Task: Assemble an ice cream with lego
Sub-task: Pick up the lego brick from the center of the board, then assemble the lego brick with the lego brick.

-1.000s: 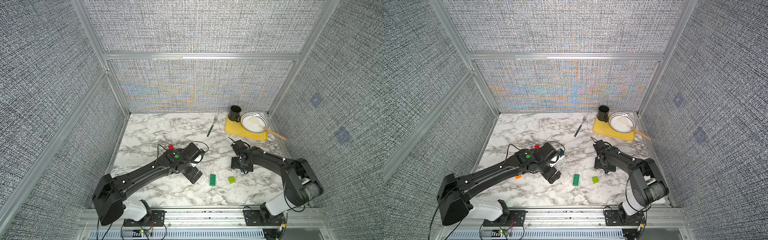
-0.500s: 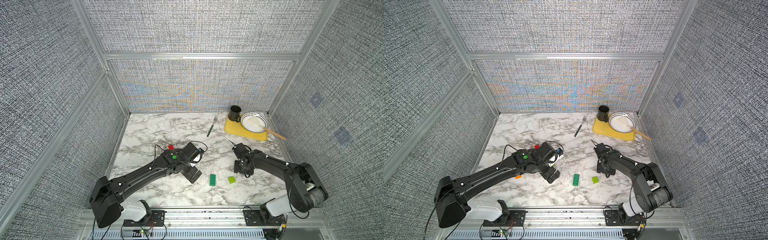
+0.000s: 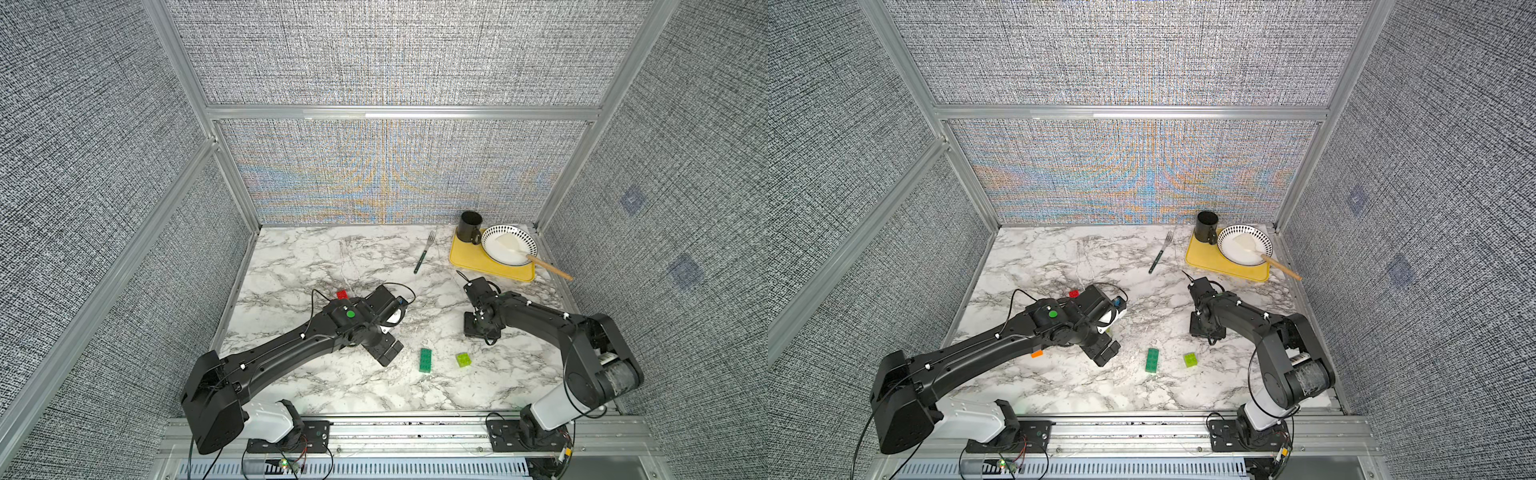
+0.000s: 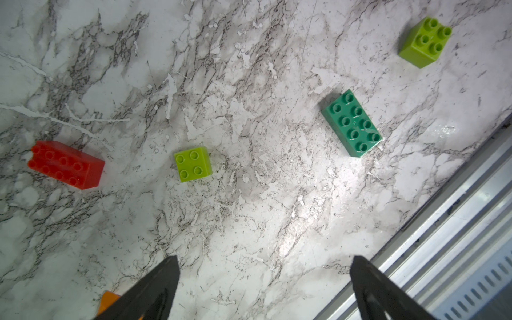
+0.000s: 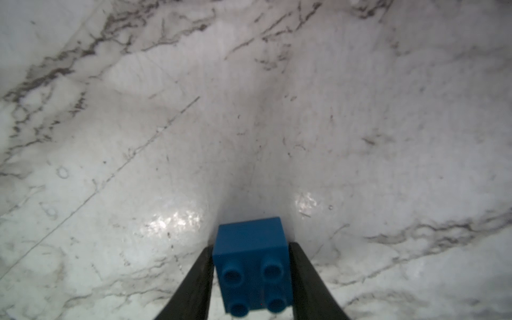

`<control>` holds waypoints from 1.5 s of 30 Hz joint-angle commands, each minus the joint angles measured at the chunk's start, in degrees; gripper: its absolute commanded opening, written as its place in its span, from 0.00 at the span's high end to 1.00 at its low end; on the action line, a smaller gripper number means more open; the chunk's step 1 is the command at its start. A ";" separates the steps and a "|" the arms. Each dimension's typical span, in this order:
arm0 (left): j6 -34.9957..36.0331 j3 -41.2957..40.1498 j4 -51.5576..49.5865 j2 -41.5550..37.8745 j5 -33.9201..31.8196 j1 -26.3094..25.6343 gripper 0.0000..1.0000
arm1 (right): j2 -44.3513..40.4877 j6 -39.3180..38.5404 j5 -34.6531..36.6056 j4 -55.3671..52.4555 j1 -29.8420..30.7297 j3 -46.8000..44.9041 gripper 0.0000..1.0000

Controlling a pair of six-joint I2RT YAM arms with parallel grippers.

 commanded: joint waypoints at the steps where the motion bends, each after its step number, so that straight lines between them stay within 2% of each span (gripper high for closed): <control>1: 0.57 -0.09 -0.20 0.26 -0.37 0.05 0.00 | 1.58 -1.43 -0.66 0.40 -0.19 -0.39 0.57; 6: 0.64 -0.01 -0.30 0.65 -0.80 0.05 0.00 | 2.08 -2.80 -0.25 -0.44 0.08 0.52 0.69; 10: 0.53 0.12 -0.42 0.24 -2.93 0.05 0.00 | 1.43 -3.56 1.44 -1.74 2.97 1.98 0.79; 15: -2.58 0.61 -0.92 -1.16 -10.69 1.24 0.01 | 0.97 -2.11 4.08 -5.52 12.98 9.37 0.87; 17: -3.63 0.65 -0.58 -2.31 -12.17 2.58 0.01 | 2.07 -2.56 3.24 -5.56 19.14 14.25 0.88; 20: -6.24 0.62 -0.06 -4.37 -15.23 6.13 0.00 | 6.27 -6.89 3.38 -6.21 27.37 22.97 0.88; 23: -8.74 0.43 0.81 -7.35 -16.55 11.13 0.00 | 12.15 -12.82 1.87 -6.62 32.61 30.57 0.88; 28: -11.66 -0.46 2.95 -13.74 -19.39 20.21 0.00 | 21.09 -18.60 -0.79 -8.43 33.82 39.92 0.92; 31: -13.14 -1.94 4.44 -17.42 -22.07 23.83 0.00 | 23.71 -20.93 -3.53 -7.93 33.91 43.28 0.91; 36: -15.08 -2.82 5.47 -20.22 -24.62 27.53 0.00 | 26.39 -24.83 -7.83 -6.77 34.00 46.10 0.89; 45: -17.90 -3.99 6.91 -23.77 -25.68 31.52 0.00 | 31.36 -26.56 -7.59 -8.04 33.91 48.94 0.85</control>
